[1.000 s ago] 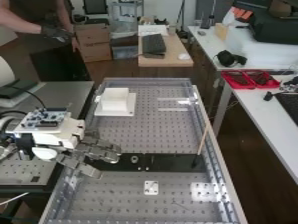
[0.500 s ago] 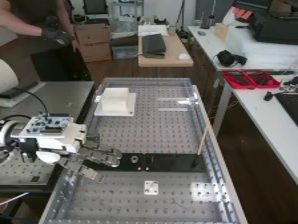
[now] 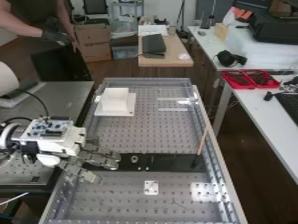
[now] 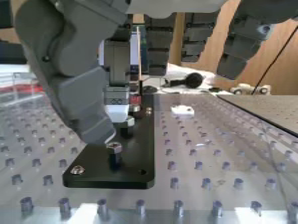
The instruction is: Grab the smaller nut and place it in the white container
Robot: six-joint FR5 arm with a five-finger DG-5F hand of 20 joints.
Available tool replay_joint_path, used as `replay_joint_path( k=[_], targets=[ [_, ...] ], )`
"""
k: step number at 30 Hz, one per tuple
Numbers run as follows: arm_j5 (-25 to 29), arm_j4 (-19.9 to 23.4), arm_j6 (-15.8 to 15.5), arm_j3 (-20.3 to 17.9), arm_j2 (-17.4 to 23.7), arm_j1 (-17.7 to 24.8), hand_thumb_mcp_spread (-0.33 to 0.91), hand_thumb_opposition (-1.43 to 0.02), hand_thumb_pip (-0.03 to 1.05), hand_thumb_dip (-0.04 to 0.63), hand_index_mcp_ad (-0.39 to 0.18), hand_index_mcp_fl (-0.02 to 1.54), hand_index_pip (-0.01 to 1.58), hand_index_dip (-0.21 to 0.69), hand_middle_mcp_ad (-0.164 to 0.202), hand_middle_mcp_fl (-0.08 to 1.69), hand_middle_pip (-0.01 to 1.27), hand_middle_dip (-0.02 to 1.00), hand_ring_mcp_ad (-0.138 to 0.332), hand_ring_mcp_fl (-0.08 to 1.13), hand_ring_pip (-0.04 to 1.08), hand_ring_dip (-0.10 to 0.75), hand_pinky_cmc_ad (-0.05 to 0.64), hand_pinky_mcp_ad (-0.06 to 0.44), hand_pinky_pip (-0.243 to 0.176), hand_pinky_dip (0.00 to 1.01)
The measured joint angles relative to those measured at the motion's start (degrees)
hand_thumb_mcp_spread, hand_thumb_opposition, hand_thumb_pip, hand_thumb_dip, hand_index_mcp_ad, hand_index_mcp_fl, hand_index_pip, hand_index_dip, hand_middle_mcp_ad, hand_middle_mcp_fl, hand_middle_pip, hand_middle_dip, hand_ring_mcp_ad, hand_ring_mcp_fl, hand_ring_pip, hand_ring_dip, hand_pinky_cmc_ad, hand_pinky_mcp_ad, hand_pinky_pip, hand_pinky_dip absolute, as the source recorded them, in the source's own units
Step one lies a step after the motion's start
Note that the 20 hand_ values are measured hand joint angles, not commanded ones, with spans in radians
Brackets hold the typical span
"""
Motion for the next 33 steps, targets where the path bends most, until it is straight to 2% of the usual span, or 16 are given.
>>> replay_joint_path(
  k=[22, 33],
  targets=[
    [0.33, 2.21, -3.17, -0.79, -1.11, 0.26, 0.46, -0.87, 0.65, 0.253, -0.173, 0.14, 1.5, 0.077, 0.049, 0.14, 0.12, 0.24, 0.122, 0.0, 0.09, 0.082, 0.38, 0.295, -0.012, 0.21],
    [0.86, 2.27, -3.01, -0.62, -1.36, 0.39, 0.46, -0.87, 0.65, 0.253, -0.178, 0.1, 1.51, 0.077, 0.049, 0.14, 0.12, 0.24, 0.122, 0.0, 0.09, 0.082, 0.38, 0.295, -0.012, 0.23]
  ],
)
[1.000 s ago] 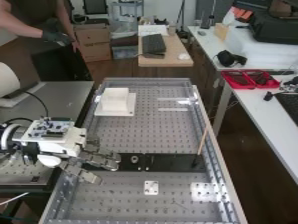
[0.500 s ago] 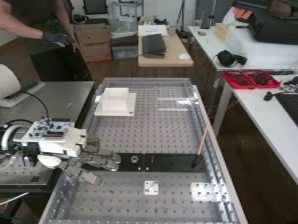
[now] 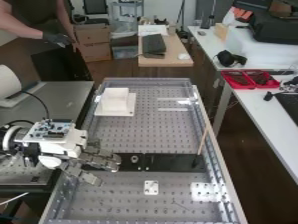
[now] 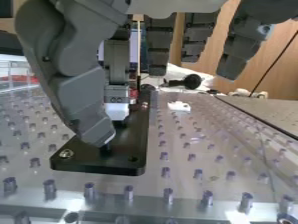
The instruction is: Grab the smaller nut and place it in the white container
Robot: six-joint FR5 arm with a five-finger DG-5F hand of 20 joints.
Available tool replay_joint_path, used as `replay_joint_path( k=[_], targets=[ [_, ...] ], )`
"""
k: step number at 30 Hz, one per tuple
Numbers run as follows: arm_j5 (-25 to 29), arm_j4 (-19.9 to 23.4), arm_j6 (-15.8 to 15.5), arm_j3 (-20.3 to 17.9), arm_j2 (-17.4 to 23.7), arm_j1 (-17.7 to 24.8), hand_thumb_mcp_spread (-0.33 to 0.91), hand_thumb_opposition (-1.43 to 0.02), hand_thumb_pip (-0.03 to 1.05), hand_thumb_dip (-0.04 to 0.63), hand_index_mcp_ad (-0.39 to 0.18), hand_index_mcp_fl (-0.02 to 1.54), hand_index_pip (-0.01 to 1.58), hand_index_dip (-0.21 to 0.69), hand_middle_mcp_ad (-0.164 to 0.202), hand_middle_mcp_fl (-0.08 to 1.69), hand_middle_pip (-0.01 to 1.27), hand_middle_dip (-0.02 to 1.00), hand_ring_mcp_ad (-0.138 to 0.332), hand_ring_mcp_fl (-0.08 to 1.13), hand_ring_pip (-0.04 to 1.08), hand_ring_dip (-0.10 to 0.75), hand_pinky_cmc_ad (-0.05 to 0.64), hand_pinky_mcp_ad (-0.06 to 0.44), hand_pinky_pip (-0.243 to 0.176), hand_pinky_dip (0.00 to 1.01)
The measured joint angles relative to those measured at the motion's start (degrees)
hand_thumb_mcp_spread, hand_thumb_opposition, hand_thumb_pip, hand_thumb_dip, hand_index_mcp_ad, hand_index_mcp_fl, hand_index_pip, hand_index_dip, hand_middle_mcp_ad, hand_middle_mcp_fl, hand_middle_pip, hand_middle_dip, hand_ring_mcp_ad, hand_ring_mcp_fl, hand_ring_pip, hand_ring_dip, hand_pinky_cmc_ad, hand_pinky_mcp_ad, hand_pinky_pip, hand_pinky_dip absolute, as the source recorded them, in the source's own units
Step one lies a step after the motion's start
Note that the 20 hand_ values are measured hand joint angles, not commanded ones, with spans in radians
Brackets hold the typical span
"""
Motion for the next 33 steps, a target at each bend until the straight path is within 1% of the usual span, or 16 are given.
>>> replay_joint_path(
  k=[9, 17, 23, 25, 28, 30, 33],
  targets=[
    [0.15, -0.23, 0.3, 0.05, -0.33, 0.02, 0.46, -0.87, 0.65, 0.253, -0.176, 0.1, 1.51, 0.077, 0.049, 0.14, 0.12, 0.23, 0.122, 0.0, 0.09, 0.082, 0.38, 0.295, -0.012, 0.23],
    [0.14, 0.16, 0.52, -0.04, -0.81, 0.11, 0.46, -0.87, 0.65, 0.253, -0.176, 0.14, 1.51, 0.077, 0.049, 0.14, 0.12, 0.23, 0.122, 0.0, 0.09, 0.082, 0.38, 0.295, -0.012, 0.23],
    [0.05, 0.49, 0.5, -0.07, -0.98, 0.12, 0.46, -0.87, 0.65, 0.253, -0.176, 0.13, 1.52, 0.077, 0.049, 0.14, 0.12, 0.23, 0.122, 0.0, 0.09, 0.082, 0.38, 0.295, -0.012, 0.23],
    [-0.02, 0.58, 0.47, -0.05, -1.05, 0.08, 0.46, -0.87, 0.65, 0.253, -0.178, 0.17, 1.52, 0.077, 0.051, 0.14, 0.12, 0.24, 0.122, 0.0, 0.09, 0.082, 0.38, 0.295, -0.012, 0.23],
    [-0.15, 0.47, 0.37, 0.13, -1.2, -0.01, 0.46, -0.87, 0.65, 0.253, -0.18, 0.17, 1.52, 0.077, 0.049, 0.14, 0.12, 0.24, 0.122, 0.0, 0.09, 0.082, 0.379, 0.291, -0.012, 0.23],
    [-0.17, 0.49, 0.38, 0.23, -1.26, -0.04, 0.46, -0.87, 0.65, 0.253, -0.18, 0.19, 1.52, 0.077, 0.049, 0.18, 0.12, 0.24, 0.122, 0.0, 0.09, 0.082, 0.38, 0.295, -0.012, 0.23],
    [-0.25, 0.38, 0.36, 0.51, -1.42, -0.07, 0.46, -0.87, 0.65, 0.253, -0.176, 0.2, 1.52, 0.077, 0.049, 0.19, 0.12, 0.24, 0.122, 0.0, 0.09, 0.082, 0.379, 0.291, -0.012, 0.23]
  ],
)
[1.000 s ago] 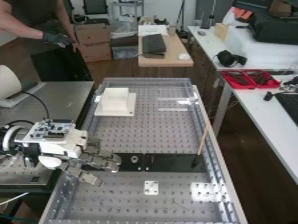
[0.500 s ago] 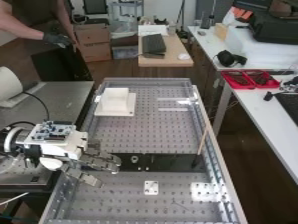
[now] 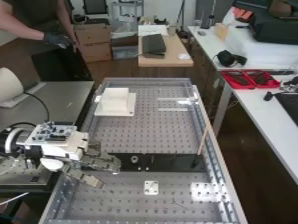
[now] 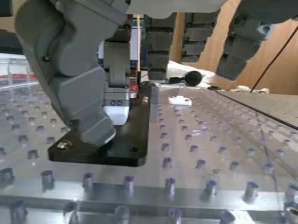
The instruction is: Grab the smaller nut and place it in the white container
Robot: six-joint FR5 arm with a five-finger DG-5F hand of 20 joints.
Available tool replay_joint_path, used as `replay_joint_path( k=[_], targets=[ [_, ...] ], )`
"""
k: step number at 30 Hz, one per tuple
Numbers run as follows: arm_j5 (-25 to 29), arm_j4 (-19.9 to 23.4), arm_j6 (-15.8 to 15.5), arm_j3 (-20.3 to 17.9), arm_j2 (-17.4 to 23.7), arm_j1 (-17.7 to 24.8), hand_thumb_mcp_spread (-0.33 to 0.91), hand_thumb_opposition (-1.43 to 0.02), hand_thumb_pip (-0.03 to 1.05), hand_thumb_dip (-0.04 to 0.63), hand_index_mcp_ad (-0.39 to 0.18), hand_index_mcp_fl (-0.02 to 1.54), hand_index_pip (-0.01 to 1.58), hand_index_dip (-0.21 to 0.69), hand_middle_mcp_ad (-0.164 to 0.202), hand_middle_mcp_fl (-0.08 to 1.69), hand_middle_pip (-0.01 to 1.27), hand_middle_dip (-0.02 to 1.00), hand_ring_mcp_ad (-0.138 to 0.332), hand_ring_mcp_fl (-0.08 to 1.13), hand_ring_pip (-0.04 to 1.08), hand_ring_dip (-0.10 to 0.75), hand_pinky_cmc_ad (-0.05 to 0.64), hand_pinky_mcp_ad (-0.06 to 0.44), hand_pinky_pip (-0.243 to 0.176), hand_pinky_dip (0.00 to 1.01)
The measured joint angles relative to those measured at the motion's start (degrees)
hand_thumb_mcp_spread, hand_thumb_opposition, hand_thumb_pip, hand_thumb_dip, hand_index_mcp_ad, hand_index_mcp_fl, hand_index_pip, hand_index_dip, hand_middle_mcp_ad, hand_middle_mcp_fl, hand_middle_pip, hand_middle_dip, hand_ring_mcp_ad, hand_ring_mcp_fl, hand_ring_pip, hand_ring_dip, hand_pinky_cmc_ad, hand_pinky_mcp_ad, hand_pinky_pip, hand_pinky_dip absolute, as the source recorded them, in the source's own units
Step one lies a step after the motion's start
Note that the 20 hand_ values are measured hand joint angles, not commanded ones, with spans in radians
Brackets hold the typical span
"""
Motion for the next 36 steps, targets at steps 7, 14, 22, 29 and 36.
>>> replay_joint_path(
  k=[7, 14, 22, 29, 36],
  targets=[
    [-0.1, -0.54, -0.02, 0.48, -0.17, -0.07, 0.46, -0.87, 0.65, 0.253, -0.18, 0.2, 1.52, 0.077, 0.049, 0.19, 0.12, 0.24, 0.113, 0.0, 0.09, 0.082, 0.379, 0.297, -0.012, 0.23],
    [-0.26, -0.69, 0.28, 0.65, -0.24, -0.13, 0.46, -0.87, 0.65, 0.253, -0.176, 0.2, 1.52, 0.077, 0.051, 0.19, 0.12, 0.24, 0.113, 0.0, 0.09, 0.082, 0.379, 0.293, -0.012, 0.23],
    [-0.71, -0.35, 0.19, 0.56, -0.65, -0.15, 0.46, -0.87, 0.65, 0.253, -0.171, 0.2, 1.52, 0.077, 0.051, 0.19, 0.12, 0.24, 0.113, 0.0, 0.09, 0.082, 0.379, 0.29, -0.012, 0.23],
    [-0.76, 0.07, 0.35, 0.49, -0.81, -0.2, 0.46, -0.87, 0.65, 0.253, -0.169, 0.21, 1.52, 0.077, 0.047, 0.19, 0.12, 0.24, 0.113, 0.0, 0.09, 0.087, 0.384, 0.29, -0.012, 0.23],
    [-0.96, 0.03, 0.42, 0.72, -0.78, -0.45, 0.46, -0.87, 0.65, 0.253, -0.169, 0.25, 1.52, 0.073, 0.051, 0.2, 0.12, 0.24, 0.113, 0.0, 0.09, 0.086, 0.368, 0.284, -0.012, 0.23]
  ],
)
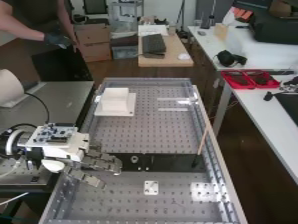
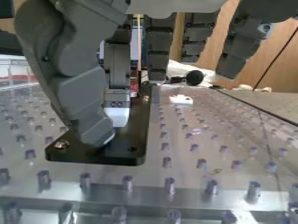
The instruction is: Grab the smaller nut and place it in the white container
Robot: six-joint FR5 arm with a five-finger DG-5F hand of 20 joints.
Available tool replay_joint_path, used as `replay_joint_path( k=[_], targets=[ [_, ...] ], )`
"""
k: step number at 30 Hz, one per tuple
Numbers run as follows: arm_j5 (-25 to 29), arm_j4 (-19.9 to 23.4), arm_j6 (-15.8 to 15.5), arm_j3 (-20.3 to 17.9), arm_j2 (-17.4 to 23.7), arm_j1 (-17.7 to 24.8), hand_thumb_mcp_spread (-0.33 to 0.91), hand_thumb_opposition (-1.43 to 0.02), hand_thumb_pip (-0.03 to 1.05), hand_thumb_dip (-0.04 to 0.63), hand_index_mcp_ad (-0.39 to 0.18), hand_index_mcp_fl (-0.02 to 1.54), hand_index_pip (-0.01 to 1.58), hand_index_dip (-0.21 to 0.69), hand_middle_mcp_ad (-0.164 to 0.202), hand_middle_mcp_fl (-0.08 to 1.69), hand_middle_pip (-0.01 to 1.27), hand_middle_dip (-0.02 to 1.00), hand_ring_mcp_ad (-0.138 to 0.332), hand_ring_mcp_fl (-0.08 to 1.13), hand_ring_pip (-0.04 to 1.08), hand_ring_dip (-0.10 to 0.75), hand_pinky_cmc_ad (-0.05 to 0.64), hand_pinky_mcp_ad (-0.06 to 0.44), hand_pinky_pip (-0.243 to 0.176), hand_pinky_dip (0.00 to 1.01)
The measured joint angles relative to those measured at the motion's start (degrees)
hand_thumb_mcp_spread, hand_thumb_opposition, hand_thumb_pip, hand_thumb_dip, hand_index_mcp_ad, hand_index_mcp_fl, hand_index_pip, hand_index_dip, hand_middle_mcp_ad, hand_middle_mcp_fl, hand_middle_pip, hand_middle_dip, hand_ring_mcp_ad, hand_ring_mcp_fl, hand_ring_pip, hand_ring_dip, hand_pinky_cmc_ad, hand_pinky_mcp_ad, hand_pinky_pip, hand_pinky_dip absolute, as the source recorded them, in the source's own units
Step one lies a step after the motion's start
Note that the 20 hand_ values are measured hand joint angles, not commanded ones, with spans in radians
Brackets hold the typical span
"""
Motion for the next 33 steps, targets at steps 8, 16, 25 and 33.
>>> replay_joint_path(
  k=[8, 16, 25, 33],
  targets=[
    [-0.06, 0.17, 0.22, 0.05, -0.04, -0.02, 0.46, -0.89, 0.65, 0.253, -0.168, 0.27, 1.52, 0.073, 0.051, 0.22, 0.12, 0.24, 0.115, 0.0, 0.09, 0.087, 0.365, 0.284, -0.012, 0.23],
    [-0.24, 0.21, 0.04, 0.0, 0.4, 0.24, 0.47, -0.97, 0.63, 0.253, -0.168, 0.35, 1.52, 0.075, 0.051, 0.22, 0.12, 0.24, 0.115, 0.0, 0.09, 0.087, 0.365, 0.284, -0.01, 0.23],
    [-0.88, -0.26, 0.08, 0.06, 3.24, 0.93, 0.49, -0.97, 0.61, 0.251, -0.168, 0.36, 1.52, 0.075, 0.051, 0.22, 0.12, 0.24, 0.113, 0.01, 0.1, 0.087, 0.365, 0.284, 0.003, 0.23],
    [-1.64, -2.06, 0.46, -0.06, 7.45, 2.43, 0.49, -0.97, 0.61, 0.251, -0.168, 0.36, 1.51, 0.079, 0.051, 0.25, 0.12, 0.24, 0.113, 0.01, 0.1, 0.087, 0.365, 0.284, 0.003, 0.23]
  ],
)
